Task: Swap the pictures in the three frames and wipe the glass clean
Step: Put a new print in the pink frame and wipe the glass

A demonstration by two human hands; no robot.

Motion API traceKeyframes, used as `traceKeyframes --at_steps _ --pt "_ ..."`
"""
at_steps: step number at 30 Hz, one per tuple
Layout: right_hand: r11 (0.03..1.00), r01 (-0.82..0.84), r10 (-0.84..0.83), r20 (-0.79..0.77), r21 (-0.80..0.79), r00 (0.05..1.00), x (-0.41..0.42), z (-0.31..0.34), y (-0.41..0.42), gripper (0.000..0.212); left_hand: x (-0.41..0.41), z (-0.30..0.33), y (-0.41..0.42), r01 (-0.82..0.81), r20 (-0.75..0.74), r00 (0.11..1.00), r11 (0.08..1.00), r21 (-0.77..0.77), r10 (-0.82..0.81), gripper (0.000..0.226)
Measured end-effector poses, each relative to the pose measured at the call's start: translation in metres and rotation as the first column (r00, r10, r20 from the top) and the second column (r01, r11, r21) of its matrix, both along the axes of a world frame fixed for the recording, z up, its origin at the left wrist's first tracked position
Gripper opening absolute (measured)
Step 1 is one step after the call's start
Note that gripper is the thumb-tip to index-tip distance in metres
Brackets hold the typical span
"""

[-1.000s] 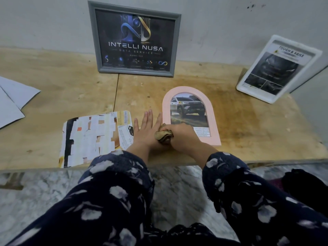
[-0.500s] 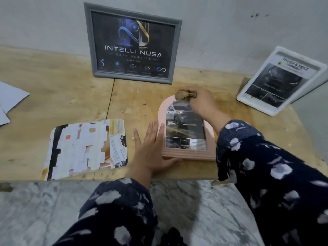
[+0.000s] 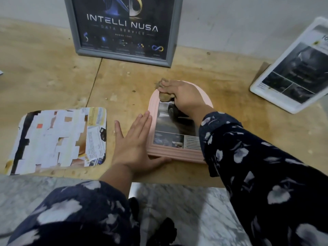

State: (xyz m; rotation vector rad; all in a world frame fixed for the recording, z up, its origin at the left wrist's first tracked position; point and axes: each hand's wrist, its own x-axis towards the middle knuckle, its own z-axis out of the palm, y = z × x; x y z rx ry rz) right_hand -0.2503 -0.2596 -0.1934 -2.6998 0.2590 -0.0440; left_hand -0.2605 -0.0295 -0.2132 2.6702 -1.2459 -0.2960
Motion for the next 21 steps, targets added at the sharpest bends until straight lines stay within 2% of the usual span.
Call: traceKeyframes --at_steps 3,6,17,21 --pt "1.0 0.011 -0.011 -0.041 -0.003 0.999 -0.003 0.005 -0.01 0.065 -0.001 -0.001 -0.002 -0.002 0.018 1.0 1.0 0.012 0.002 0.123" --pt "0.992 0.032 -0.043 -0.089 -0.122 0.995 -0.004 0.014 -0.022 0.07 0.0 -0.001 -0.004 -0.008 0.03 1.0 1.0 0.029 0.007 0.123" --pt "0.965 0.126 -0.176 -0.207 -0.231 0.962 -0.017 0.031 -0.044 0.059 0.001 -0.007 -0.004 0.007 0.06 0.998 1.0 0.03 -0.008 0.125" --pt "0.957 0.175 -0.22 -0.188 -0.23 0.957 -0.031 0.032 -0.05 0.06 0.0 -0.006 -0.004 -0.012 0.078 0.997 1.0 0.024 0.01 0.127"
